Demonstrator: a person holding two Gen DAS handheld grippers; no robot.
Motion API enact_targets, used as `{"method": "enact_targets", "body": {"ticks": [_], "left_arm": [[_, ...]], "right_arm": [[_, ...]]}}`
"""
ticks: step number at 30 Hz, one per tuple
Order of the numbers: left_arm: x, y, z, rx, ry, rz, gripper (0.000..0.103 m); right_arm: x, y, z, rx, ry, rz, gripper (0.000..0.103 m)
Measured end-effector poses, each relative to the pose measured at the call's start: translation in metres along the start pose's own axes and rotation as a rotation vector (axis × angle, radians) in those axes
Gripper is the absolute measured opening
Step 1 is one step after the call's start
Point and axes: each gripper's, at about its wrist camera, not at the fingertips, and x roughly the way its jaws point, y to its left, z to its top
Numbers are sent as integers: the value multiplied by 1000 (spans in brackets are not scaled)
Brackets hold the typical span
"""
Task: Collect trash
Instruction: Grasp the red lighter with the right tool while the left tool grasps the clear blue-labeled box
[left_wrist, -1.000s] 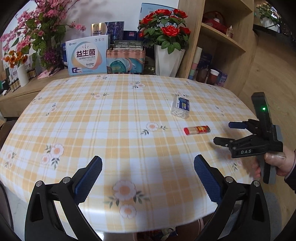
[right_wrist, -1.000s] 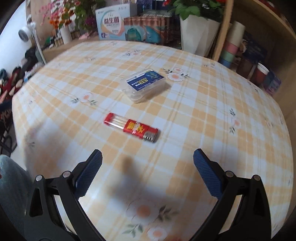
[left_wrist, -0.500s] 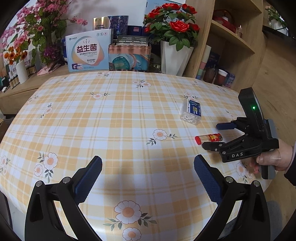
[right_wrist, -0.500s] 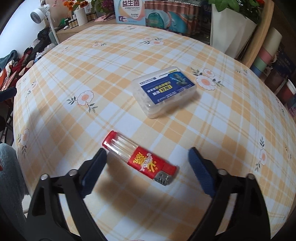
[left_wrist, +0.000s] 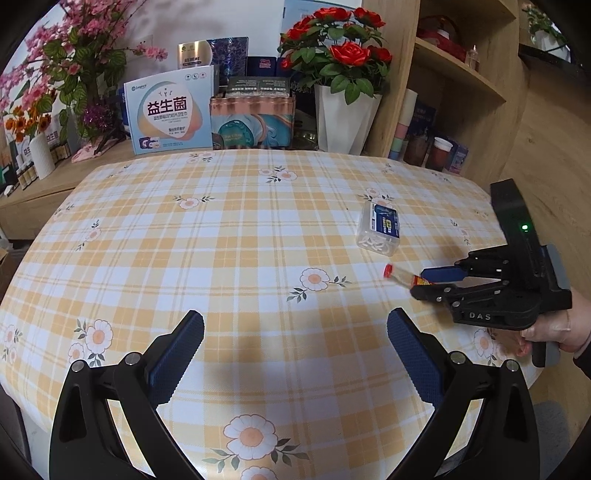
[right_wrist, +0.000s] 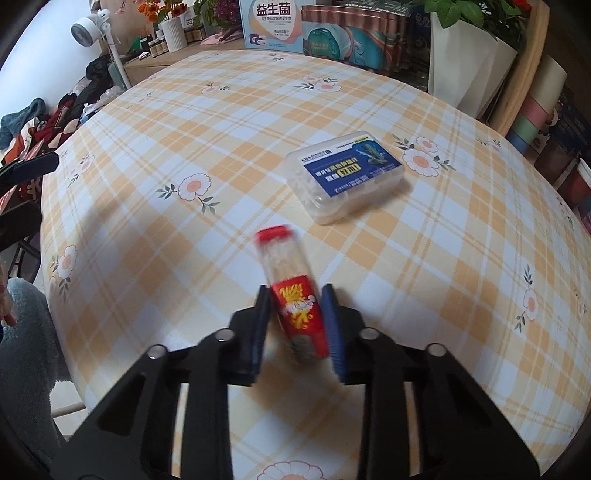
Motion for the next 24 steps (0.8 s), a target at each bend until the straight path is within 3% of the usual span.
{"method": "enact_targets", "body": {"ticks": [7, 15, 19, 24], "left_arm": [[24, -28, 18, 60, 4, -48, 97], [92, -90, 62, 221, 40, -92, 97], [130, -111, 78, 260, 94, -48, 96], [165, -119, 85, 292, 144, 33, 88]], "right_arm": [[-26, -31, -20, 170, -98, -2, 26], [-59, -68, -48, 391, -207, -43, 26], [-64, -78, -66, 501, -228, -40, 26], [-72, -82, -86, 575, -240, -24, 26]]}}
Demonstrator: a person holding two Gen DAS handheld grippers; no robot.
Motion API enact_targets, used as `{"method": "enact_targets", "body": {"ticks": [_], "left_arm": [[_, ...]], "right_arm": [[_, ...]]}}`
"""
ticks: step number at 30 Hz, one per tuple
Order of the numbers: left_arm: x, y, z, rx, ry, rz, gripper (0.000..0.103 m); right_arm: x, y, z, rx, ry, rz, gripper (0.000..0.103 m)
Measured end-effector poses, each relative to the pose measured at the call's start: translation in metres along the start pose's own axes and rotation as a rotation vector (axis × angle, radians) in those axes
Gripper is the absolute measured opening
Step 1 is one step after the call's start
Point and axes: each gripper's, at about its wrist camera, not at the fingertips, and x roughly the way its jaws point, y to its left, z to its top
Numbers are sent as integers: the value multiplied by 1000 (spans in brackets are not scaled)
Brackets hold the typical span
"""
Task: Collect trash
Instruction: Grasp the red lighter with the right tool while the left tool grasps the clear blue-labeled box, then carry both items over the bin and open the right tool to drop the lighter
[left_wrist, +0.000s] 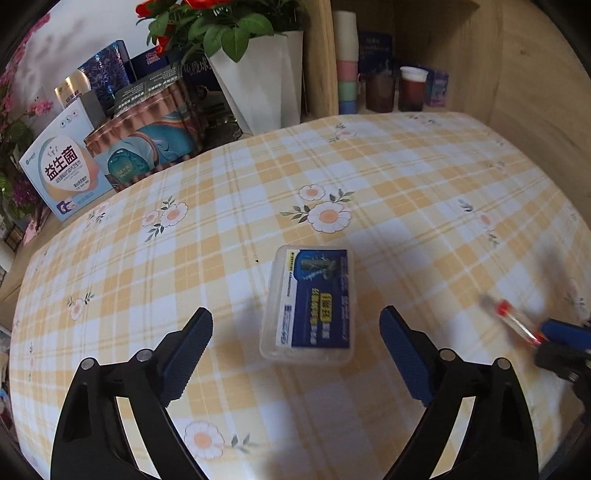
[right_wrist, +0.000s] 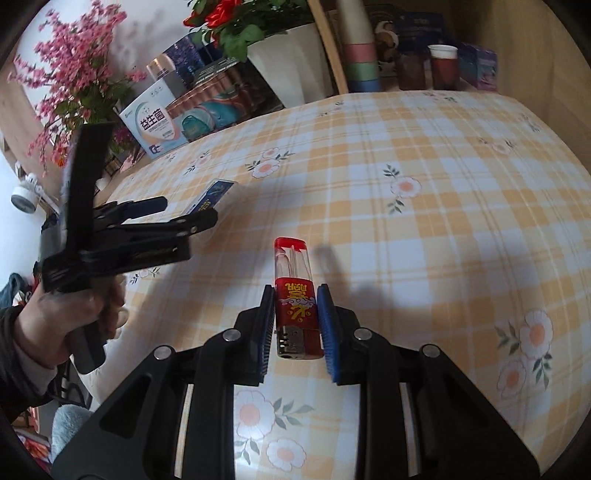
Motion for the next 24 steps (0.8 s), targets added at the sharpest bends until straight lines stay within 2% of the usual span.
{"method": "enact_targets", "body": {"ticks": [2, 4, 6, 11, 13, 18, 24], "left_arm": [[10, -2, 3, -1, 24, 9, 84], [19, -3, 2, -2, 61, 11, 72], [18, -3, 0, -15, 59, -9, 55], [2, -9, -12, 20, 52, -3, 55], [-8, -6, -19, 11, 53, -23, 54], [-46, 1, -37, 16, 32, -35, 54], [-105, 24, -69, -56, 23, -58, 54]], "right_arm": [[-6, -3, -3, 14, -6, 1, 26], [-12, -5, -5, 17, -12, -4, 26], [-18, -6, -8, 14, -19, -11, 26], [-32, -5, -14, 28, -42, -5, 26], [-35, -2, -17, 28, -47, 1, 26], [-46, 19, -29, 13, -56, 26, 26], [-61, 53, -49, -31, -58, 56, 26]]}}
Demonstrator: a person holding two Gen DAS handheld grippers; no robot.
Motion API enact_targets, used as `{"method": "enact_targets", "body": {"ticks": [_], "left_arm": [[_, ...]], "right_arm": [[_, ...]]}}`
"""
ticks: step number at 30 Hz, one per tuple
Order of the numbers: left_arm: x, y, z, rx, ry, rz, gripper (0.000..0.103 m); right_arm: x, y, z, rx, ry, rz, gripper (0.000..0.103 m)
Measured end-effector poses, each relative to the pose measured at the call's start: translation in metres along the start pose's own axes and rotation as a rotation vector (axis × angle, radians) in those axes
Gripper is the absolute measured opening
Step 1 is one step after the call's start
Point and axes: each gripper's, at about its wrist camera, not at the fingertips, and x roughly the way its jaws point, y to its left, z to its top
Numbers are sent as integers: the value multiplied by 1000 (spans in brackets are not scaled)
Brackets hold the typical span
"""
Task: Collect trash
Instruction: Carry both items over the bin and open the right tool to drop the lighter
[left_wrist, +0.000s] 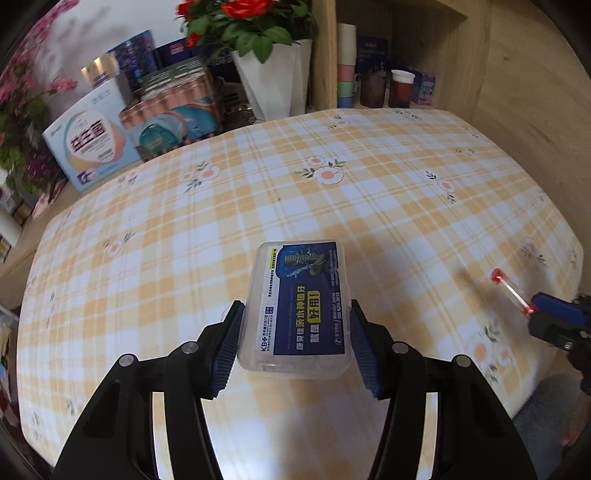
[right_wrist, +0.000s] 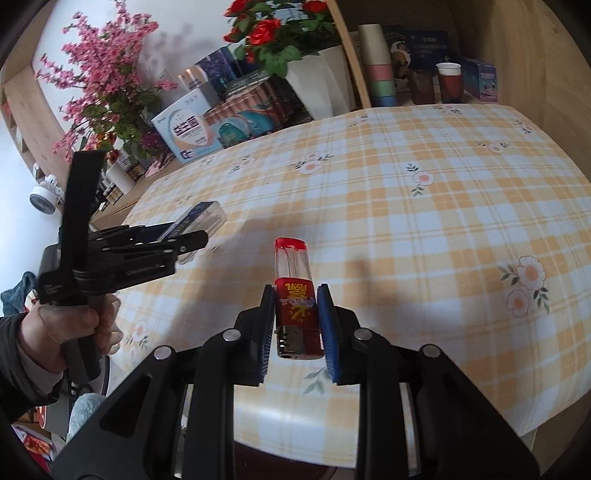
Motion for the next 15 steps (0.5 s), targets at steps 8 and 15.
{"method": "enact_targets", "body": {"ticks": [8, 15], "left_arm": [[-91, 22, -80, -147, -69, -26, 54], [-149, 21, -148, -252, -119, -35, 54]], "right_arm": [[-23, 43, -40, -86, 19, 39, 26], [-36, 77, -86, -138, 87, 79, 26]]}}
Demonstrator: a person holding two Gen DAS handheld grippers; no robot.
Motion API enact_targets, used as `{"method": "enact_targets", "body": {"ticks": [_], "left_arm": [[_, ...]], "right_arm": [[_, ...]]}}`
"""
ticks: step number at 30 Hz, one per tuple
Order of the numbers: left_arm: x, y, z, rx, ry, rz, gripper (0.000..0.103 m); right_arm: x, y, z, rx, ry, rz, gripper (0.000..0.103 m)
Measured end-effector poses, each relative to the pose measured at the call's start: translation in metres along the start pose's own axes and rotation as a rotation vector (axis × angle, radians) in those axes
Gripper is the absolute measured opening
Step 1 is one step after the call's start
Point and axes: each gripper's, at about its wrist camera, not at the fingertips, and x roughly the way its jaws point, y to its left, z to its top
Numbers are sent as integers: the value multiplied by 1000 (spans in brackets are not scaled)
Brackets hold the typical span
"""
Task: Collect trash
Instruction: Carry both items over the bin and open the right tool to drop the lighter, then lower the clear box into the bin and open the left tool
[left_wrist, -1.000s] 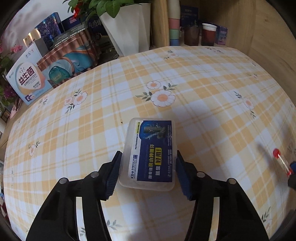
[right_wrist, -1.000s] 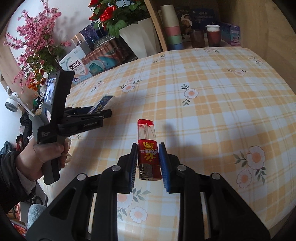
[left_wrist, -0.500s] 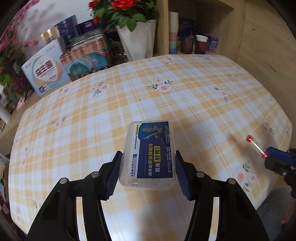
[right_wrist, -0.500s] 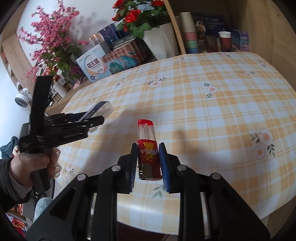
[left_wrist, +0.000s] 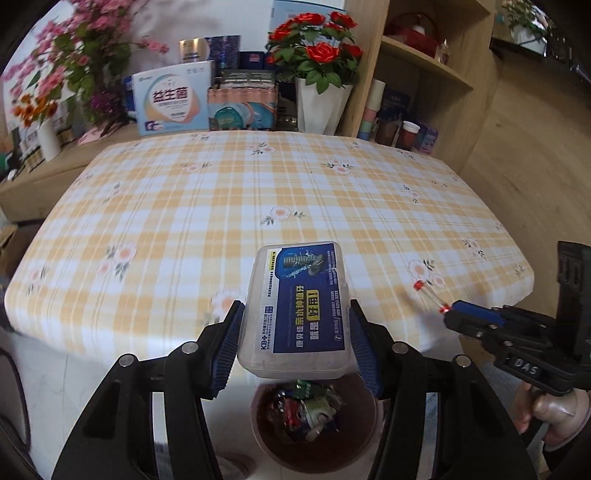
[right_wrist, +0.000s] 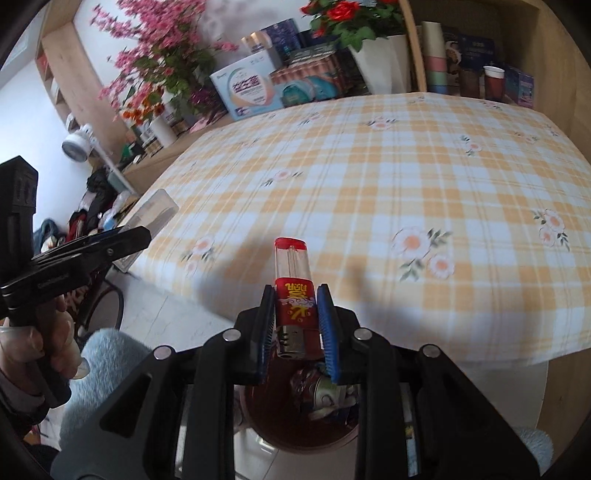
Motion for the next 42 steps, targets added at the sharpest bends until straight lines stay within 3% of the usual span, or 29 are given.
{"method": "enact_targets", "body": {"ticks": [4, 10, 18, 22, 25, 28, 31, 42], "left_arm": [[-20, 7, -30, -73, 6, -20, 54], [-29, 14, -60, -90, 26, -9, 54], [-38, 21, -70, -120, 23, -15, 54], [-38, 17, -69, -103, 24, -13, 54], [-34, 14, -69, -96, 34, -17, 54], [-29, 11, -72, -86, 50, -23, 54], [-21, 8, -73, -74, 78, -32, 54], [4, -13, -77, -18, 152, -59, 51]], "right_arm": [[1, 17, -16, -24, 34, 10, 26], [1, 36, -33, -75, 74, 12, 26], [1, 43, -41, -86, 99, -19, 27], [-4, 41, -37, -75, 69, -25, 42], [-11, 37, -31, -67, 27, -45, 68], [-18, 33, -26, -66, -5, -59, 74], [-22, 28, -22, -55, -30, -70, 90], [-28, 0, -16, -4, -71, -135, 96]]}}
